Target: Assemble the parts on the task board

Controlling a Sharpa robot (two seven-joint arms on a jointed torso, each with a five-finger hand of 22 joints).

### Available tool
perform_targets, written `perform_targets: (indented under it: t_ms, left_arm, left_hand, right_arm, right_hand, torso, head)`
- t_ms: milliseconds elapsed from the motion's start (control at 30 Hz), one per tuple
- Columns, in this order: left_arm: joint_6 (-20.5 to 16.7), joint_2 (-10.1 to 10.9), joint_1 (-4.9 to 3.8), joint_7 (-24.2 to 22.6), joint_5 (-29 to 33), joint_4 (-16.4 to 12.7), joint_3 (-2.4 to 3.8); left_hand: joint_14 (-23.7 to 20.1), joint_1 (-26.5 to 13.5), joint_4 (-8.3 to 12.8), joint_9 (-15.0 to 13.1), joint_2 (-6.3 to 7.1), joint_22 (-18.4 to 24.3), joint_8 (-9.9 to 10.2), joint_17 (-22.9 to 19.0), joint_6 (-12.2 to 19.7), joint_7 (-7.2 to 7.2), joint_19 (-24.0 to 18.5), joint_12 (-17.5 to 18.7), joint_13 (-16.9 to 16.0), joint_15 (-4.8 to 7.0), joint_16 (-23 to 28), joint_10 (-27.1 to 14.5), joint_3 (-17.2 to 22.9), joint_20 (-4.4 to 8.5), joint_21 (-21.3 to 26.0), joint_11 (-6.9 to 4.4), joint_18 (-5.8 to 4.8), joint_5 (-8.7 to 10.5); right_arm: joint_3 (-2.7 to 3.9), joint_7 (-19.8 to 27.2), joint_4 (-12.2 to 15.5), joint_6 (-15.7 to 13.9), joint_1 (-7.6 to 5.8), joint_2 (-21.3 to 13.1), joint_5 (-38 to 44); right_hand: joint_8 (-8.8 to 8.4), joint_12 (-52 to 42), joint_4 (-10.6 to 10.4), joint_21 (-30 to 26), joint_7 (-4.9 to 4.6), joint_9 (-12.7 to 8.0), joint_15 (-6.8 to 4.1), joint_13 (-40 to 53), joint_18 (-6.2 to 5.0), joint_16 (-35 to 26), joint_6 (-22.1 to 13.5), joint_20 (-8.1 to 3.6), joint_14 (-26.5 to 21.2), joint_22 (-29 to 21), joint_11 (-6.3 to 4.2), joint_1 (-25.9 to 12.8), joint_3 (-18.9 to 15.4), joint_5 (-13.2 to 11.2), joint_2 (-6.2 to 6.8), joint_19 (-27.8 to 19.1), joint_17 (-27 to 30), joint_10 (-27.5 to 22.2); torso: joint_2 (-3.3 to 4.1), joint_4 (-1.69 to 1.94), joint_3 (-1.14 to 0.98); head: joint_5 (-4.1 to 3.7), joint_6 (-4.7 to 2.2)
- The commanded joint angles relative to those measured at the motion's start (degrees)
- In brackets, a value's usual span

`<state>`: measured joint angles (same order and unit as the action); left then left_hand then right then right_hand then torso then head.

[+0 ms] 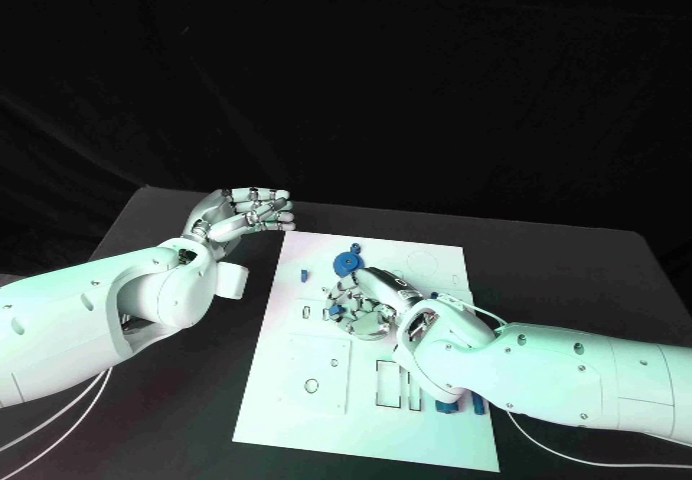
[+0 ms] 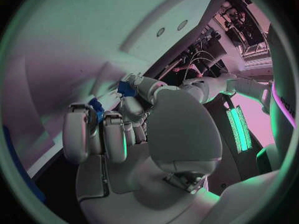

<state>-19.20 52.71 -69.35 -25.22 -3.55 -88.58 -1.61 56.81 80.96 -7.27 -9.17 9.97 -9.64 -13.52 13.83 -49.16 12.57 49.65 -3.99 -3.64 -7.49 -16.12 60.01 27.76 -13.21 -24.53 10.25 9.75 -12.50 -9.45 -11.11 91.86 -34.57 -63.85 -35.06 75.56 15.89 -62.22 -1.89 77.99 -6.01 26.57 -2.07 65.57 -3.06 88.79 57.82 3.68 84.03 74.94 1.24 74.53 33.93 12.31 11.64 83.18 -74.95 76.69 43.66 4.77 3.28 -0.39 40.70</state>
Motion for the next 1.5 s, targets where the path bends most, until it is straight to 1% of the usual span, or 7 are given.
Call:
perform_targets:
  t_ms: [33,200,300,367,467,800,1500]
  left_arm:
    - [0.7,-0.1,-0.03,-0.3,-0.1,-0.1,0.04]
    - [0.7,-0.1,-0.03,-0.3,-0.1,-0.1,0.04]
    - [0.7,-0.1,-0.03,-0.3,-0.1,0.0,0.04]
    - [0.7,-0.1,-0.03,-0.3,-0.1,0.0,0.04]
    - [0.7,-0.1,-0.03,-0.3,-0.1,0.0,0.04]
    - [0.7,-0.1,-0.03,-0.3,-0.1,0.1,0.04]
    - [0.7,0.1,-0.03,-0.2,-0.1,0.0,0.04]
  left_hand:
    - [0.0,0.2,0.3,0.1,-0.21,-0.1,0.3,0.1,-0.2,1.12,-0.4,0.4,0.0,-0.10,0.2,-0.3,-0.1,-0.07,-0.2,0.16,0.54,0.16]
    - [0.0,0.2,0.3,0.1,-0.21,-0.1,0.3,0.1,-0.2,1.12,-0.4,0.4,0.0,-0.10,0.2,-0.3,-0.1,-0.07,-0.2,0.16,0.54,0.16]
    - [0.0,0.2,0.3,0.1,-0.21,-0.1,0.3,0.1,-0.2,1.12,-0.4,0.4,0.0,-0.10,0.2,-0.3,-0.1,-0.07,-0.2,0.16,0.54,0.16]
    - [0.0,0.0,0.5,0.1,-0.21,-0.2,0.4,0.2,-0.2,1.11,-0.6,0.3,0.0,-0.11,0.3,-0.3,0.1,-0.06,-0.4,0.16,0.52,0.18]
    - [0.0,0.0,0.5,0.1,-0.21,-0.2,0.4,0.2,-0.2,1.11,-0.6,0.3,0.0,-0.11,0.3,-0.3,0.1,-0.06,-0.4,0.16,0.52,0.18]
    - [0.0,0.0,0.5,0.1,-0.21,-0.2,0.4,0.2,-0.2,1.11,-0.6,0.3,0.0,-0.11,0.3,-0.3,0.1,-0.06,-0.4,0.16,0.52,0.18]
    - [0.0,0.0,0.5,0.1,-0.21,-0.2,0.4,0.2,-0.2,1.11,-0.6,0.3,0.0,-0.11,0.3,-0.3,0.1,-0.06,-0.4,0.16,0.52,0.18]
  right_arm:
    - [-0.02,0.8,0.2,-0.5,0.11,0.0,0.5]
    - [-0.02,1.2,0.5,-1.2,0.15,-0.1,0.4]
    - [-0.02,1.4,0.6,-1.6,0.16,-0.1,0.3]
    - [-0.02,1.6,0.6,-1.8,0.17,-0.1,0.0]
    - [-0.02,1.8,0.7,-1.9,0.17,-0.1,-0.2]
    - [-0.02,1.9,0.7,-1.7,0.18,-0.2,-0.8]
    - [-0.02,1.4,0.3,-0.1,0.17,-0.2,-1.5]
  right_hand:
    - [-0.27,-0.2,0.4,-0.4,-0.18,0.0,-0.41,0.0,-0.13,-0.3,0.0,0.05,4.8,6.8,0.06,0.1,-0.1,0.2,0.43,-0.4,-9.4,0.4]
    - [-0.28,-0.1,0.4,-0.3,-0.19,0.0,-0.40,-0.1,-0.11,-0.3,0.0,0.05,4.8,6.9,0.08,0.1,-0.1,0.2,0.48,-0.4,-9.4,0.3]
    - [-0.24,2.0,0.4,-0.5,-0.17,0.0,-0.38,-1.8,-0.15,-0.3,0.2,0.07,4.8,6.8,0.07,0.2,0.0,0.3,0.40,-0.5,-9.4,-0.7]
    - [-0.24,8.6,0.5,-0.7,-0.16,-0.1,-0.36,-7.3,-0.19,-0.4,0.4,0.10,4.8,6.7,0.07,0.1,0.5,0.3,0.34,-0.6,-9.2,-3.9]
    - [-0.28,14.2,0.6,-0.8,-0.16,-0.1,-0.37,-11.9,-0.22,-0.4,0.5,0.11,4.8,6.7,0.07,-0.1,1.0,0.3,0.44,-0.6,-9.0,-5.9]
    - [-0.33,24.0,0.8,-1.5,-0.23,-0.1,-0.33,-20.1,-0.34,-0.7,0.5,0.13,4.6,6.5,0.14,-0.5,1.7,0.3,0.84,-0.9,-8.3,-9.0]
    - [-0.50,26.0,0.8,-1.8,-0.36,-0.1,-0.24,-21.5,-0.40,-0.8,0.3,0.20,4.5,6.4,0.27,-0.7,2.0,0.3,1.04,-1.0,-7.8,-9.3]
  torso:
    - [-0.03,0.02,-0.01]
    - [0.00,0.04,0.00]
    - [0.01,0.02,0.02]
    - [-0.03,0.00,0.03]
    - [-0.01,0.01,0.01]
    - [-0.02,0.01,0.01]
    - [-0.01,0.01,0.02]
  head:
    - [-0.08,-0.02]
    - [-0.11,0.06]
    - [-0.12,0.01]
    - [-0.10,0.03]
    - [-0.09,0.03]
    - [-0.08,0.05]
    - [-0.05,0.19]
